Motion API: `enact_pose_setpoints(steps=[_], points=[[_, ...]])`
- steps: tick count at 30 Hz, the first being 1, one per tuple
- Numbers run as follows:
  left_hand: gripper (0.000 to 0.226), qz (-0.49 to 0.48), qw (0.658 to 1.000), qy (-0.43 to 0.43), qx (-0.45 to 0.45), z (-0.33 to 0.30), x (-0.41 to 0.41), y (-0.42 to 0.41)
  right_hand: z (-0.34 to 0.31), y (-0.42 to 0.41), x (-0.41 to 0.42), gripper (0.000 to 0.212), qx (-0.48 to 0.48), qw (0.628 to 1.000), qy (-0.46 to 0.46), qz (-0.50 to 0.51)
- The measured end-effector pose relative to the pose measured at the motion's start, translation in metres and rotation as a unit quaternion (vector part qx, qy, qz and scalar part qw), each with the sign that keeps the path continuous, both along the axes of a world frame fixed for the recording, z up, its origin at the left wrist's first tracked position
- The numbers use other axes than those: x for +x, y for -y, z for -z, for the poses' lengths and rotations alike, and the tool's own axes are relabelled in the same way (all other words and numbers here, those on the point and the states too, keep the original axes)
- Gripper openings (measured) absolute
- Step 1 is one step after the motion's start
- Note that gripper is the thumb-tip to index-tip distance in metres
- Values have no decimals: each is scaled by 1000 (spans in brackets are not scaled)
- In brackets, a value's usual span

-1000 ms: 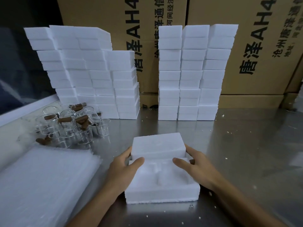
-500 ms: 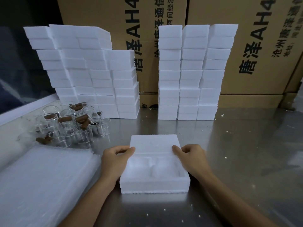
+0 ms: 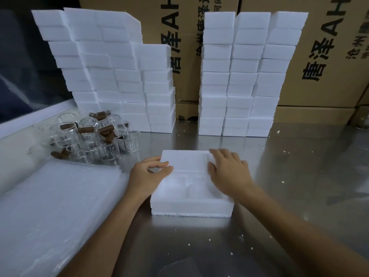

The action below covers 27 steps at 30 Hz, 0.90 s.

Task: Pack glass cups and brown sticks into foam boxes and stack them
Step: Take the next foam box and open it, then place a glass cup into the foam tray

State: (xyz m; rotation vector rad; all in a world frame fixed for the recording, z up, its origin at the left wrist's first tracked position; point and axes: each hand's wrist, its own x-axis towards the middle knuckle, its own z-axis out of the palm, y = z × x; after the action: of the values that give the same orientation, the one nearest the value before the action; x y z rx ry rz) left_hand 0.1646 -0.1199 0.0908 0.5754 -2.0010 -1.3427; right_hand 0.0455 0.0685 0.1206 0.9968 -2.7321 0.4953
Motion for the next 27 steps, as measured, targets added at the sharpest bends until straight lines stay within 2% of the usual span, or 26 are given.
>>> enact_pose_setpoints(steps=[2,6,10,15,19,20,23,25,27], points=[[21,0,1000,-5,-14,1,-1,1,-1,12,3,46,52,997,-6,-54],[16,-3,1000,-15,-24,4,-2,2,-1,49,4,55,94,989,21,-110],[19,-6,999,-27,-39,5,-3,3,-9,98,-2,52,47,988,91,-116],[7,-28,997,-42,-59,12,-7,6,-17,165,-8,53,-64,967,185,-163],[5,-22,994,-60,-85,16,-7,8,-18,211,-4,61,-19,968,157,-197],[18,-20,994,-54,-90,17,-7,9,-16,221,-4,59,0,969,152,-195],[47,-31,995,-31,-95,18,-7,10,-12,241,-4,42,32,972,142,-183],[49,-38,995,-27,-92,18,-7,10,-14,250,-5,29,43,979,106,-167],[46,-35,995,-30,-86,17,-6,9,-17,252,-6,32,55,983,77,-160]])
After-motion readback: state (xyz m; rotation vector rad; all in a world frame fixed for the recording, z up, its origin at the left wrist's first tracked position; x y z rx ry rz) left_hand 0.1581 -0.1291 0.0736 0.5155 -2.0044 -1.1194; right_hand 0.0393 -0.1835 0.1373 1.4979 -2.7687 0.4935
